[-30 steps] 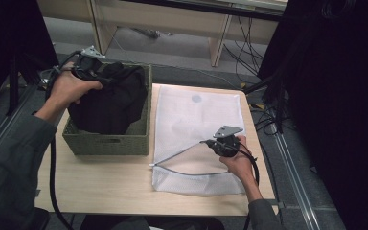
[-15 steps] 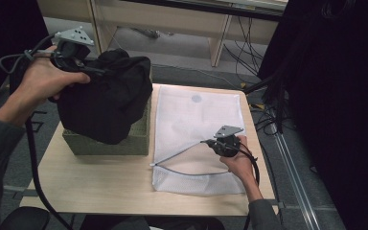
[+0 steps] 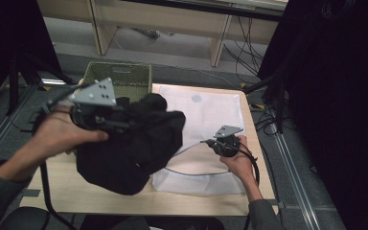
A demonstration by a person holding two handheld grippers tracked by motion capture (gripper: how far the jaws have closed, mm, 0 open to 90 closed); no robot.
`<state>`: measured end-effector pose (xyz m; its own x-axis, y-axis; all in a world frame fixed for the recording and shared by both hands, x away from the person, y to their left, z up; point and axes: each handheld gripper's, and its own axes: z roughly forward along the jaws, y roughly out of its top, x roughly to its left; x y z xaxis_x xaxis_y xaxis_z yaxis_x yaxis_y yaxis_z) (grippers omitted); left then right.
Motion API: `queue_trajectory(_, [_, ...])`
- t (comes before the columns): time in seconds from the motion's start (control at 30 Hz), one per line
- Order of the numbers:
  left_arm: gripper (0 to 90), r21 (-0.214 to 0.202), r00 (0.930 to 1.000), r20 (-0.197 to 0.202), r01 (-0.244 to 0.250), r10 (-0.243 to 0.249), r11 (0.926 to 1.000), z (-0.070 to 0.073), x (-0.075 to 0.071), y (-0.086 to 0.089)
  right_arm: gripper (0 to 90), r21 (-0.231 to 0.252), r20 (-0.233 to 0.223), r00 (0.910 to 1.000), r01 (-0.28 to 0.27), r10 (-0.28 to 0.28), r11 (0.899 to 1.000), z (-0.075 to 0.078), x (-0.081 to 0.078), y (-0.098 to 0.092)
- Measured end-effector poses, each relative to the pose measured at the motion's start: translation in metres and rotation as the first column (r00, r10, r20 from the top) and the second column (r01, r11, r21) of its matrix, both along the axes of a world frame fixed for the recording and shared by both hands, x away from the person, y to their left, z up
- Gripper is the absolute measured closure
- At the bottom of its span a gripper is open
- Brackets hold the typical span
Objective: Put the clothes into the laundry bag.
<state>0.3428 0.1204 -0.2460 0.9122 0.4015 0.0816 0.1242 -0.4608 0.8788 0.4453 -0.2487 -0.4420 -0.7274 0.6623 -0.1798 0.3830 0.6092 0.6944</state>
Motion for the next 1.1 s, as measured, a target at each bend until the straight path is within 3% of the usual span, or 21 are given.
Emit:
queue_trajectory(0.07, [66.2, 0.009, 0.9990, -0.017, 0.042, -0.042, 0.9991, -0.016, -0.004, -0.017, 89.0, 0.000, 0.002, 1.0000, -0.002, 0.002, 1.000, 0.000, 0.000, 0.000])
queue_trajectory(0.1, [66.1, -0.003, 0.9985, -0.027, 0.048, -0.048, 0.9988, -0.023, -0.004, -0.024, 89.0, -0.001, 0.003, 1.0000, -0.006, 0.006, 1.000, 0.000, 0.000, 0.000])
queue_trajectory(0.23, [65.9, 0.023, 0.9974, -0.030, 0.067, -0.066, 0.9975, -0.053, 0.000, -0.056, 89.0, 0.007, 0.009, 1.0000, -0.001, 0.001, 1.000, 0.001, 0.000, 0.000])
queue_trajectory(0.3, [65.7, 0.037, 0.9977, -0.032, 0.061, -0.060, 0.9975, -0.067, 0.006, -0.070, 89.0, 0.009, 0.008, 1.0000, -0.002, 0.002, 1.000, 0.001, 0.000, 0.000])
queue_trajectory(0.43, [65.5, 0.058, 0.9959, -0.079, 0.050, -0.045, 0.9971, -0.093, 0.022, -0.093, 89.0, 0.012, 0.006, 1.0000, 0.000, 0.000, 1.000, 0.002, -0.001, 0.000])
queue_trajectory(0.5, [65.2, 0.091, 0.9950, -0.093, 0.042, -0.034, 0.9950, -0.105, 0.026, -0.102, 89.0, 0.013, 0.011, 0.9999, 0.001, -0.001, 1.000, 0.003, -0.001, 0.000])
queue_trajectory(0.6, [64.9, 0.149, 0.9947, -0.099, 0.043, -0.028, 0.9879, -0.125, 0.033, -0.116, 89.1, 0.026, 0.018, 0.9998, 0.009, -0.009, 1.000, 0.008, -0.002, 0.000])
queue_trajectory(0.63, [64.7, 0.185, 0.9942, -0.102, 0.054, -0.035, 0.9814, -0.131, 0.036, -0.118, 89.2, 0.030, 0.028, 0.9996, 0.009, -0.010, 1.000, 0.010, -0.002, 0.000])
queue_trajectory(0.7, [64.4, 0.206, 0.9934, -0.109, 0.060, -0.038, 0.9768, -0.142, 0.041, -0.125, 89.2, 0.036, 0.038, 0.9992, 0.011, -0.012, 0.999, 0.014, -0.004, 0.000])
queue_trajectory(0.73, [64.4, 0.249, 0.9924, -0.113, 0.076, -0.049, 0.9654, -0.150, 0.045, -0.130, 89.2, 0.036, 0.053, 0.9986, 0.009, -0.011, 0.999, 0.015, -0.003, 0.000])
queue_trajectory(0.83, [63.9, 0.280, 0.9905, -0.129, 0.083, -0.048, 0.9563, -0.166, 0.051, -0.141, 89.4, 0.032, 0.049, 0.9987, 0.008, -0.010, 0.999, 0.018, -0.005, 0.003])
queue_trajectory(0.87, [63.7, 0.280, 0.9879, -0.149, 0.084, -0.044, 0.9563, -0.172, 0.053, -0.145, 89.5, 0.021, 0.064, 0.9979, 0.001, -0.002, 1.000, 0.018, -0.004, 0.003])
queue_trajectory(0.97, [63.3, 0.291, 0.9875, -0.145, 0.101, -0.060, 0.9514, -0.180, 0.051, -0.153, 89.6, 0.009, 0.074, 0.9970, 0.022, -0.023, 1.000, 0.019, -0.005, 0.004])
queue_trajectory(1.03, [63.3, 0.286, 0.9868, -0.139, 0.121, -0.083, 0.9507, -0.174, 0.045, -0.154, 89.6, 0.023, 0.061, 0.9966, 0.054, -0.055, 0.998, 0.020, -0.006, 0.004])
queue_trajectory(1.07, [63.4, 0.270, 0.9852, -0.144, 0.130, -0.093, 0.9541, -0.170, 0.042, -0.154, 89.6, 0.024, 0.088, 0.9947, 0.050, -0.052, 0.998, 0.021, -0.003, 0.002])
queue_trajectory(1.1, [63.5, 0.236, 0.9835, -0.155, 0.129, -0.094, 0.9631, -0.166, 0.039, -0.154, 89.6, 0.030, 0.104, 0.9929, 0.056, -0.059, 0.998, 0.021, -0.003, 0.001])
